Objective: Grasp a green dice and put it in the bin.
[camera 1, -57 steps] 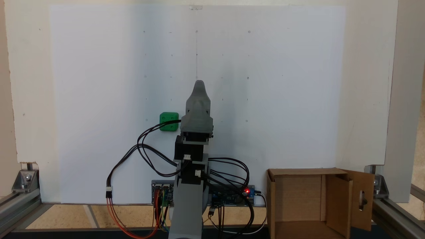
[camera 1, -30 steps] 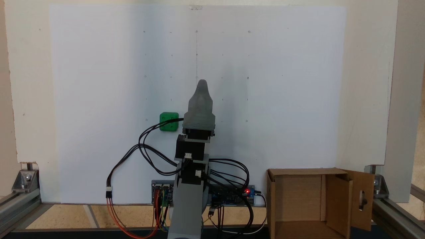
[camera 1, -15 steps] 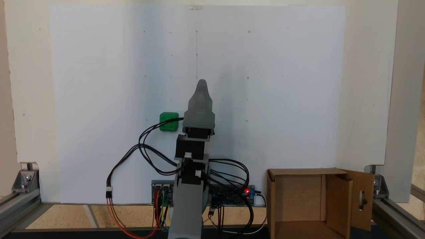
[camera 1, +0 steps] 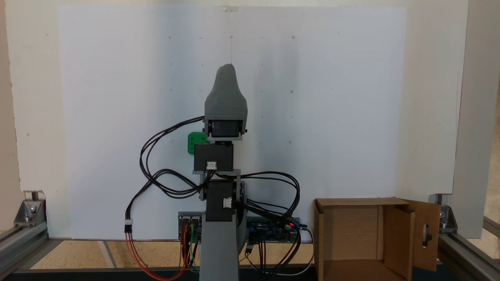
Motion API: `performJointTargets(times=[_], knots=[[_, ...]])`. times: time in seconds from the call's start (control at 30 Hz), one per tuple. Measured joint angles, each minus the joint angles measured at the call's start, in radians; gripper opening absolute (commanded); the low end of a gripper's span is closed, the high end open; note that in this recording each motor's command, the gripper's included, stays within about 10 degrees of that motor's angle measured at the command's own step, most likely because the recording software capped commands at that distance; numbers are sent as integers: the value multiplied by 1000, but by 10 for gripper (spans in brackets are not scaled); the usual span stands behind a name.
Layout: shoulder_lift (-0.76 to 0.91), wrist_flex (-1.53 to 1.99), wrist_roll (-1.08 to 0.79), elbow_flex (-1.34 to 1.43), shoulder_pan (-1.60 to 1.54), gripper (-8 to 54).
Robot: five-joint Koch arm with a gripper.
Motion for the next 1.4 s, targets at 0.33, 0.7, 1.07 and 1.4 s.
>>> performJointTargets(times=[0.33,0.7,1.07,1.4], knots=[[2,664,86,0,-129,423],[0,1114,273,-176,-242,426],[0,1600,275,-410,-472,442],[-170,1555,275,-410,-506,441]])
